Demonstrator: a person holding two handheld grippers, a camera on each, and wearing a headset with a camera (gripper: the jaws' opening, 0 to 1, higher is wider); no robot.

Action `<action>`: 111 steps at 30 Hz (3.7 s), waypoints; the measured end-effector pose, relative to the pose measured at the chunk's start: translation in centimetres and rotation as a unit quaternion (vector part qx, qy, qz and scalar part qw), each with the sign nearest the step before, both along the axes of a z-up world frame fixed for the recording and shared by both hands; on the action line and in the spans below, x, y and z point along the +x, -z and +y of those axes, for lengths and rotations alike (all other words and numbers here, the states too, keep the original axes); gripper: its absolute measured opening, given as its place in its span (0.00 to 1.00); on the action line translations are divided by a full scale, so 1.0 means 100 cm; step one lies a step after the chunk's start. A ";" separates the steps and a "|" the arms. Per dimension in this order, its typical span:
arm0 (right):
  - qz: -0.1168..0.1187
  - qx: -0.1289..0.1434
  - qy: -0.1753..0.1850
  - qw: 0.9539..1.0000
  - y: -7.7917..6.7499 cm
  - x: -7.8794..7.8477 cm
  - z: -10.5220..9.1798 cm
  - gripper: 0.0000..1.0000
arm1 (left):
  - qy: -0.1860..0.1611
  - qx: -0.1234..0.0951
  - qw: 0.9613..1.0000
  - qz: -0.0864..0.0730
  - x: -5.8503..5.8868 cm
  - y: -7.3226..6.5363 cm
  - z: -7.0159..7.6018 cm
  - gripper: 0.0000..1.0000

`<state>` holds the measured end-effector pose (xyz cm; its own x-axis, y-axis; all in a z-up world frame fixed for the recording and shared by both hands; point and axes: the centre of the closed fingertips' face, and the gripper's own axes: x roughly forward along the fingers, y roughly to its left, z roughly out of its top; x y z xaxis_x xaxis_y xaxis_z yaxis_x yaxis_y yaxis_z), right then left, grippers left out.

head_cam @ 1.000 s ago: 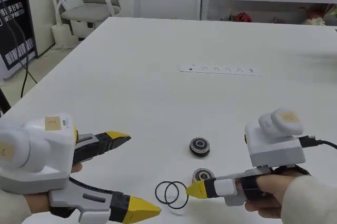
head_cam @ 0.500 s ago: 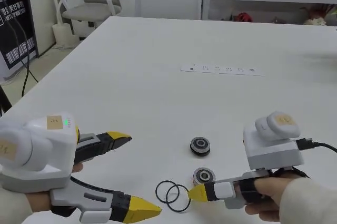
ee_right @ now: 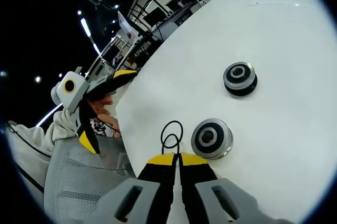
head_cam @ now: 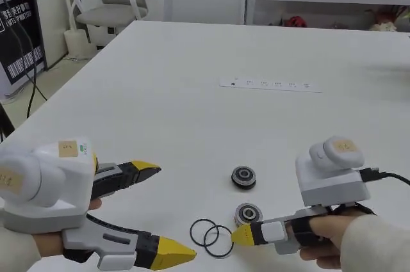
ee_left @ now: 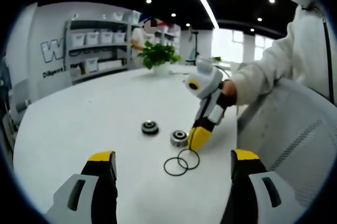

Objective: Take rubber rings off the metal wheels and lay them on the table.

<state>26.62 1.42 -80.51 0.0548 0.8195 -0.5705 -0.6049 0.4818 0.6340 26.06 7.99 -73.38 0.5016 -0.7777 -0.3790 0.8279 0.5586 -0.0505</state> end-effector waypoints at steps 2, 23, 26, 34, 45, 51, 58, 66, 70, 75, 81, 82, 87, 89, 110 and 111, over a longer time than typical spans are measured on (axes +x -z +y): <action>0.001 -0.001 0.001 1.000 0.000 0.000 0.000 0.00 | 0.000 -0.001 1.000 0.000 0.000 0.000 0.000 0.91; -0.007 -0.017 0.000 1.000 0.001 0.002 -0.006 0.01 | 0.002 0.000 1.000 0.001 -0.001 0.000 0.000 0.90; -0.011 -0.016 0.000 1.000 0.000 0.003 -0.006 0.01 | 0.002 0.000 1.000 0.001 -0.001 0.000 -0.001 0.90; -0.017 -0.017 -0.002 1.000 -0.004 0.004 -0.008 0.01 | 0.001 -0.003 1.000 0.000 -0.001 -0.001 0.000 0.90; -0.028 -0.014 0.001 1.000 -0.010 0.008 -0.010 0.02 | 0.001 -0.005 1.000 0.001 -0.001 -0.001 0.000 0.90; -0.033 -0.010 0.009 0.999 -0.015 0.013 -0.013 0.02 | 0.001 -0.004 1.000 0.002 -0.001 -0.001 0.000 0.90; -0.040 -0.002 0.021 0.999 -0.022 0.020 -0.016 0.01 | 0.000 -0.004 1.000 0.003 -0.001 -0.001 0.000 0.90; -0.053 0.013 0.036 0.998 -0.034 0.029 -0.019 0.02 | 0.000 -0.004 1.000 0.004 -0.002 -0.001 0.000 0.90; -0.067 0.033 0.048 0.996 -0.047 0.038 -0.021 0.04 | -0.001 -0.005 1.000 0.006 -0.002 0.000 0.000 0.90; -0.106 0.028 0.051 0.993 -0.058 0.047 -0.026 0.06 | -0.003 -0.010 1.000 0.007 -0.001 -0.001 0.000 0.90; -0.137 0.044 0.067 0.987 -0.081 0.058 -0.028 0.10 | 0.000 -0.012 1.000 0.008 -0.002 -0.002 -0.002 0.90; -0.139 0.045 0.067 0.987 -0.082 0.058 -0.029 0.11 | 0.000 -0.013 1.000 0.008 -0.002 -0.002 -0.002 0.90; -0.168 0.057 0.075 0.981 -0.099 0.064 -0.031 0.15 | -0.004 -0.019 1.000 0.007 0.000 -0.004 0.000 0.90; -0.185 0.062 0.074 0.978 -0.108 0.067 -0.033 0.17 | -0.011 -0.018 1.000 0.008 0.002 -0.004 0.002 0.90; -0.299 0.086 0.075 0.947 -0.193 0.099 -0.060 0.31 | 0.012 0.009 0.999 -0.031 0.015 -0.061 0.000 0.91; -0.307 0.079 0.075 0.945 -0.195 0.102 -0.061 0.32 | 0.015 0.006 0.999 -0.036 0.017 -0.068 -0.001 0.90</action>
